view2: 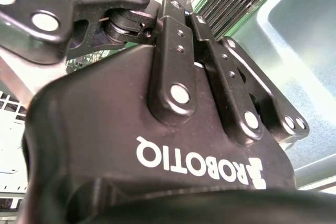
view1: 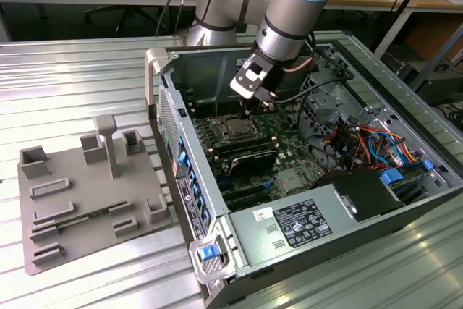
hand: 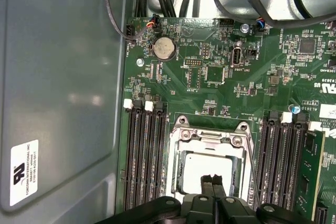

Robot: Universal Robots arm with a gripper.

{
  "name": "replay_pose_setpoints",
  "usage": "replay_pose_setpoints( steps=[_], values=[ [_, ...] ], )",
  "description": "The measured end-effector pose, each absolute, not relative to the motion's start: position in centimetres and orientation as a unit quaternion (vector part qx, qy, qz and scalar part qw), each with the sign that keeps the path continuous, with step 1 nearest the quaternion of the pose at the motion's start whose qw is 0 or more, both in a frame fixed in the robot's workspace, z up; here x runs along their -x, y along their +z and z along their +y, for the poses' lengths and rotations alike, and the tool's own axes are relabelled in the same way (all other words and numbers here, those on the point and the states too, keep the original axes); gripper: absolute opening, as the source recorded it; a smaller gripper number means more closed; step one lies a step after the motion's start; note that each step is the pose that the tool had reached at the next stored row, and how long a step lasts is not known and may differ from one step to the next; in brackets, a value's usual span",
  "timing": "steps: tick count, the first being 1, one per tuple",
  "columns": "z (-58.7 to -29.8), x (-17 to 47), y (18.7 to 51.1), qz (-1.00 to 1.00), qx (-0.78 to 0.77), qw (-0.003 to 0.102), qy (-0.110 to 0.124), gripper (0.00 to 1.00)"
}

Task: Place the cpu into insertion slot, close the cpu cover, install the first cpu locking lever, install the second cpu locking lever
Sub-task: 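Install the first cpu locking lever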

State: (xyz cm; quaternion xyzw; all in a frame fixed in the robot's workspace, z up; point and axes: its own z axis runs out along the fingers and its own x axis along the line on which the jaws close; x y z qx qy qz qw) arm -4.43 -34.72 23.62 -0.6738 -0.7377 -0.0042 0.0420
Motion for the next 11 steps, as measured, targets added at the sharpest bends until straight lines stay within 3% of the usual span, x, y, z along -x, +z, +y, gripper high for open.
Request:
replay_pose_setpoints(
  steps=[11],
  values=[
    [-34.7, 6.8, 23.6, -0.738, 0.674, 0.04, -0.006, 0.11]
  ],
)
